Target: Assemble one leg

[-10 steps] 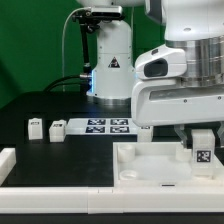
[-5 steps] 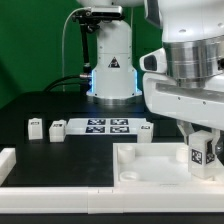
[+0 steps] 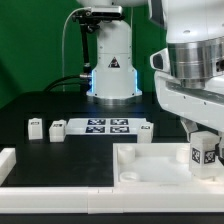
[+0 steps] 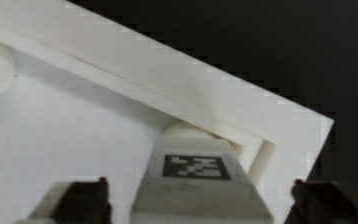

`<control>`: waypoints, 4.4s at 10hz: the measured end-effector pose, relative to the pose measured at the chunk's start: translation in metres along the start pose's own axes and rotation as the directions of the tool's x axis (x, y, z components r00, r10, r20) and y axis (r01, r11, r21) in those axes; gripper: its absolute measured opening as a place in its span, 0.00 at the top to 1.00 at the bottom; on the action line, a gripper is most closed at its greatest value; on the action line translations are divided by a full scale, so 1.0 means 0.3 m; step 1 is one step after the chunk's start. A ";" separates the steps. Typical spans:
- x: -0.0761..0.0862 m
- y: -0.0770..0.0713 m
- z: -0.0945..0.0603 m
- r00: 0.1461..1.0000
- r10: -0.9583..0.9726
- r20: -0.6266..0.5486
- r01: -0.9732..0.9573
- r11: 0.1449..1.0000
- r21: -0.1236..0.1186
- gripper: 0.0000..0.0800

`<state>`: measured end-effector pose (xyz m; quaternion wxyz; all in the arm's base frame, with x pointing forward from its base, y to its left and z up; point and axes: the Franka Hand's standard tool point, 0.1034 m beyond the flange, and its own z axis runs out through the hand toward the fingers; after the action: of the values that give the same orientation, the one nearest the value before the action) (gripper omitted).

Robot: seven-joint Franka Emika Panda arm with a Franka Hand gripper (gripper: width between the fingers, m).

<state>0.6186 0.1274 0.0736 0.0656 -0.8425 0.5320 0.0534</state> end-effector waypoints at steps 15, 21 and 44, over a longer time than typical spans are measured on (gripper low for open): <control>0.036 -0.011 0.000 0.300 -0.953 -0.036 0.951 0.302 -0.061 0.63; 0.049 -0.008 0.001 0.724 -0.685 -0.082 0.686 0.728 -0.017 0.63; 0.037 -0.004 0.014 0.242 -0.969 -0.051 0.966 0.246 -0.079 0.22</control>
Offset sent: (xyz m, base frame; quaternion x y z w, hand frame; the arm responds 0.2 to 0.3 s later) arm 0.0037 0.0050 0.0034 -0.0213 0.0094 -0.3614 0.9321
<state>0.6244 0.1186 0.0678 0.0480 -0.9939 -0.0959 -0.0273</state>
